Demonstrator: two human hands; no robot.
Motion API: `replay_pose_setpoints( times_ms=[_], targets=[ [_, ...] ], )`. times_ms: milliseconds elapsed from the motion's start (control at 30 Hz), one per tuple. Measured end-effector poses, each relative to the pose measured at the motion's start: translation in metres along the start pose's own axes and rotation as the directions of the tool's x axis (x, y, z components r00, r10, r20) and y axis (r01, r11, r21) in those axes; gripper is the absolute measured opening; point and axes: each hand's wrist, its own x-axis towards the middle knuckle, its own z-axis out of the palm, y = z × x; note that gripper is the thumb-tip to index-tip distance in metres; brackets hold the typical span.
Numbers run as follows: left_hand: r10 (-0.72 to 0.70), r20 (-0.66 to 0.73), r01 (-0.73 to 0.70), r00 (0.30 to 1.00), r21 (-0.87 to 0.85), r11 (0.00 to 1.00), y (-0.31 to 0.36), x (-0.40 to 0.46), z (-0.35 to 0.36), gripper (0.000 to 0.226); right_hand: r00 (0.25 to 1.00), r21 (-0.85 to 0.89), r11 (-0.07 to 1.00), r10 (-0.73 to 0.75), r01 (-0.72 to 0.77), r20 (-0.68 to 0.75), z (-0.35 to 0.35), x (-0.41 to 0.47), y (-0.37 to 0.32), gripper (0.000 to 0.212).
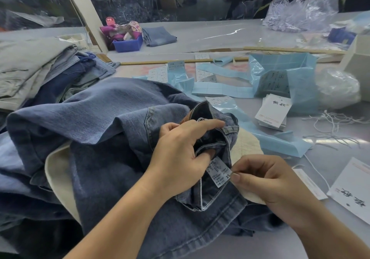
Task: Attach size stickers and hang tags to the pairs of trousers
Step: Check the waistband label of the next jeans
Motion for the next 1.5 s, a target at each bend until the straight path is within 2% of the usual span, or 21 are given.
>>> replay_pose_setpoints(
  times_ms=[200,333,533,633,700,767,900,967,1033,1067,1133,1167,1200,1267,1333,1400,1433,1500],
  targets=[
    [0.017,0.086,-0.016,0.996,-0.004,1.0,0.002,0.0,-0.005,0.063,0.998,-0.02,0.998,-0.054,0.054,-0.03,0.002,-0.002,0.005,0.006],
    [0.003,0.064,-0.004,0.998,0.006,1.0,0.001,-0.001,-0.004,0.062,0.992,-0.095,0.993,-0.086,0.077,-0.088,0.002,-0.003,0.004,0.011],
    [-0.026,0.026,0.026,0.999,0.0,1.0,0.002,-0.003,-0.002,0.061,0.992,-0.078,0.996,-0.06,0.052,-0.112,0.004,-0.002,-0.003,0.009],
    [-0.056,0.038,0.055,0.998,0.039,0.998,0.008,-0.003,-0.002,0.059,0.993,-0.068,0.997,-0.041,0.033,-0.112,0.005,-0.003,-0.006,0.01],
    [-0.03,0.044,0.024,0.999,0.123,0.992,0.018,-0.004,-0.003,0.061,0.993,-0.083,0.996,-0.025,0.015,-0.118,0.006,-0.003,-0.01,0.011],
    [0.014,0.012,-0.016,1.0,0.196,0.98,0.026,-0.001,-0.01,0.064,0.991,-0.114,0.993,-0.008,-0.007,-0.133,0.006,-0.001,-0.016,0.013],
    [0.14,-0.165,-0.091,0.976,0.273,0.958,0.03,0.037,-0.05,0.051,0.978,-0.275,0.961,-0.033,-0.026,-0.207,0.003,0.008,-0.031,0.022],
    [0.078,-0.147,-0.03,0.986,0.306,0.952,0.021,0.071,-0.073,0.046,0.974,-0.324,0.946,-0.045,-0.03,-0.221,0.001,0.014,-0.038,0.025],
    [-0.133,0.017,0.108,0.991,0.482,0.87,0.0,0.107,-0.089,0.055,0.972,-0.277,0.959,-0.007,-0.061,-0.236,-0.001,0.021,-0.044,0.03],
    [-0.284,0.116,0.162,0.952,0.598,0.785,-0.009,0.12,-0.093,0.063,0.966,-0.252,0.965,0.009,-0.076,-0.258,-0.002,0.025,-0.047,0.03],
    [-0.528,0.304,0.189,0.793,0.702,0.687,-0.023,0.128,-0.092,0.072,0.947,-0.232,0.969,0.004,-0.083,-0.322,-0.008,0.036,-0.054,0.025],
    [-0.584,0.388,0.169,0.713,0.713,0.681,-0.029,0.124,-0.085,0.073,0.933,-0.247,0.966,-0.025,-0.069,-0.358,-0.01,0.041,-0.06,0.019],
    [-0.611,0.435,0.138,0.661,0.73,0.669,-0.035,0.118,-0.075,0.076,0.919,-0.282,0.959,-0.079,-0.036,-0.386,-0.013,0.049,-0.07,0.013],
    [-0.673,0.429,0.086,0.602,0.803,0.589,-0.037,0.103,-0.053,0.081,0.877,-0.382,0.923,-0.223,0.05,-0.425,-0.013,0.067,-0.093,0.007],
    [-0.705,0.453,-0.014,0.545,0.846,0.533,-0.033,0.105,-0.041,0.069,0.854,-0.483,0.866,-0.344,0.128,-0.389,-0.006,0.1,-0.115,0.01],
    [-0.668,0.534,-0.07,0.517,0.805,0.589,-0.035,0.134,-0.043,0.045,0.881,-0.571,0.807,-0.372,0.15,-0.294,0.005,0.147,-0.129,0.007],
    [-0.67,0.569,-0.036,0.478,0.774,0.632,-0.038,0.156,-0.047,0.041,0.906,-0.608,0.782,-0.347,0.138,-0.241,0.013,0.174,-0.134,0.006],
    [-0.724,0.611,0.151,0.321,0.722,0.676,-0.054,0.208,-0.059,0.038,0.96,-0.647,0.759,-0.234,0.08,-0.155,0.029,0.231,-0.139,0.004]
  ],
)
